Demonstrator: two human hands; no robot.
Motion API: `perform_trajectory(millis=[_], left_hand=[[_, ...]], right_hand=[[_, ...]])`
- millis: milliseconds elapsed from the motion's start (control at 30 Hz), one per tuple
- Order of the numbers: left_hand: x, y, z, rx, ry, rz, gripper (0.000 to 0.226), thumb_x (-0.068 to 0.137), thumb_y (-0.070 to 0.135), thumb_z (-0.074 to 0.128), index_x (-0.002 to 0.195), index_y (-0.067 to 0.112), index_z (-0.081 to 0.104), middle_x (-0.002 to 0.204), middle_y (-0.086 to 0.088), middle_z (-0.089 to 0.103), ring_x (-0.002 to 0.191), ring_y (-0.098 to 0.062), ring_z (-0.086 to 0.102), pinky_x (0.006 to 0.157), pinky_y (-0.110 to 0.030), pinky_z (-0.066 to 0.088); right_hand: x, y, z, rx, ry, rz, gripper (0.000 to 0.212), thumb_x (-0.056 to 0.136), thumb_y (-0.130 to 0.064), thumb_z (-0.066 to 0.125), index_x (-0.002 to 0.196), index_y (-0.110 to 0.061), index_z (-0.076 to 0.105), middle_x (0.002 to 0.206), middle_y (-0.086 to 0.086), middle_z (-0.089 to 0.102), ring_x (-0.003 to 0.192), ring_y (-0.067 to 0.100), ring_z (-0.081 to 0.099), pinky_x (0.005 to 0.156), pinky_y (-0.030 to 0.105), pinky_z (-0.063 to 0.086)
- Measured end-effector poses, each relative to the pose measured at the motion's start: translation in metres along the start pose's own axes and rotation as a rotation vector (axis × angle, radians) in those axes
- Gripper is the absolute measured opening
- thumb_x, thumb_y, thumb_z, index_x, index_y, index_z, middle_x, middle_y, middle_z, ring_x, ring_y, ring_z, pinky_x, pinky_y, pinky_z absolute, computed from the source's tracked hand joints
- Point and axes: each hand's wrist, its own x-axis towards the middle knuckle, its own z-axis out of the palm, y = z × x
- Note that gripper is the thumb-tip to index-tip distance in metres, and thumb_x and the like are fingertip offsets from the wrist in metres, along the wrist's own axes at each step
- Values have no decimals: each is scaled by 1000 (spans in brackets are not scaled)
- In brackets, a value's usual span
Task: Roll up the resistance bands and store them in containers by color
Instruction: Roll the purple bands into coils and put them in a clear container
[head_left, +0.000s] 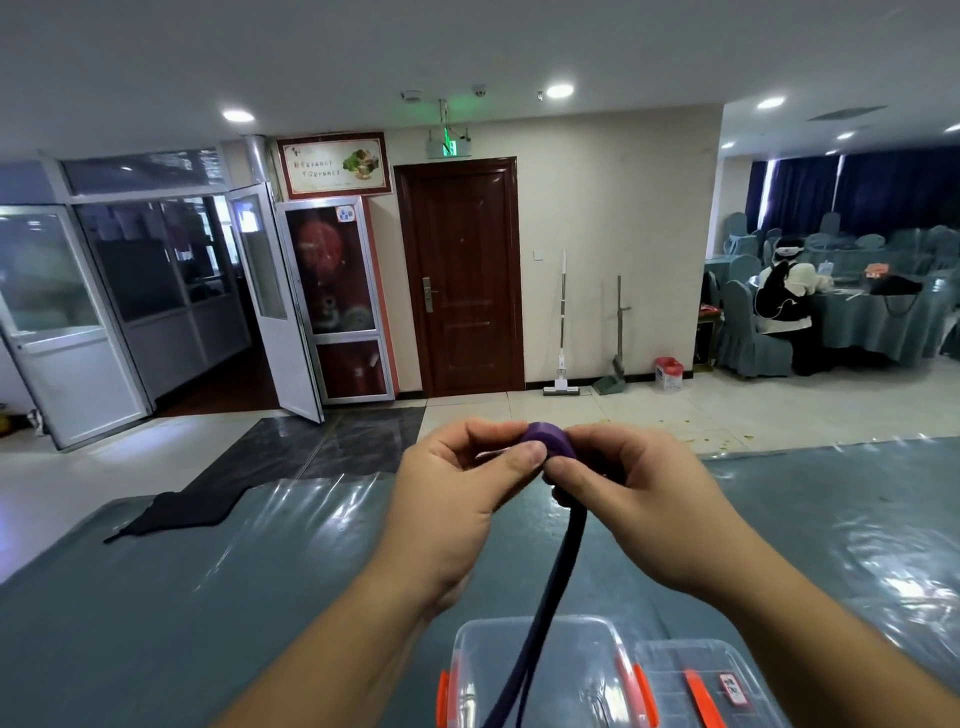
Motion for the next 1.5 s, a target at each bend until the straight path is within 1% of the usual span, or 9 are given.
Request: perform_trajectory(millis=[100, 200, 267, 400, 633, 1000, 1133, 1300, 1500], left_hand=[[2, 5, -8, 196, -89, -46, 22, 78, 5, 85, 89, 24, 79, 97, -8, 79, 90, -16, 76, 81, -22, 59], [10, 21, -19, 798, -257, 36, 29, 84, 27, 85, 110, 36, 77, 98, 13, 77, 93, -3, 72, 82, -18, 57], [15, 32, -22, 946, -354, 44, 24, 84, 37, 84, 107, 39, 79, 97, 18, 77, 93, -1, 71, 85, -23, 58], [17, 34, -22, 709, -256, 49, 19, 85, 27, 84, 104, 32, 82, 95, 9, 80, 90, -6, 75, 82, -22, 60], [9, 3, -9, 6, -123, -81, 32, 73, 24, 82, 104, 14, 83, 104, -13, 80, 95, -13, 75, 81, -18, 57], [14, 27, -34, 730, -435, -154, 17, 86, 19, 84, 102, 25, 82, 93, 0, 80, 87, -14, 76, 76, -21, 59], [17, 28, -36, 930, -409, -96, 14, 82, 28, 86, 96, 31, 82, 86, 5, 80, 82, -15, 75, 77, -29, 60], [15, 9, -35, 521, -242, -107, 19, 84, 12, 83, 103, 16, 82, 96, -5, 81, 91, -17, 78, 81, -23, 61], [14, -18, -19, 56, -122, -76, 32, 74, 18, 81, 104, 5, 81, 103, -18, 79, 96, -21, 77, 83, -22, 59]], right_hand=[[-1, -4, -7, -147, -81, 7, 17, 98, -37, 66, 113, -38, 74, 91, -14, 77, 83, 7, 73, 77, 34, 62], [2, -10, -13, -393, -181, -33, 17, 96, -48, 62, 103, -36, 73, 79, -8, 71, 71, 10, 65, 65, 38, 57], [6, -13, -15, -506, -223, -50, 21, 96, -52, 62, 101, -35, 72, 77, -9, 69, 70, 10, 62, 61, 36, 53], [11, -8, -14, -176, -131, -61, 12, 93, -39, 73, 105, -39, 75, 91, -20, 76, 85, 0, 71, 75, 18, 56], [5, 1, 2, 267, -38, -5, 20, 95, -26, 73, 114, -31, 78, 101, -2, 81, 95, 15, 77, 84, 24, 60], [-4, 1, -4, -40, -239, 49, 12, 96, -35, 71, 105, -40, 77, 88, -4, 77, 82, 16, 72, 77, 34, 59], [-4, 6, -1, -49, -226, 66, 12, 94, -36, 72, 105, -36, 78, 87, -7, 77, 81, 11, 72, 77, 30, 59], [-2, 9, -2, 197, -104, 94, 17, 94, -26, 71, 109, -28, 79, 92, -2, 80, 88, 12, 76, 84, 25, 60], [-1, 10, 11, 383, 37, 117, 17, 95, -19, 71, 108, -22, 80, 93, 2, 81, 84, 12, 76, 77, 19, 58]])
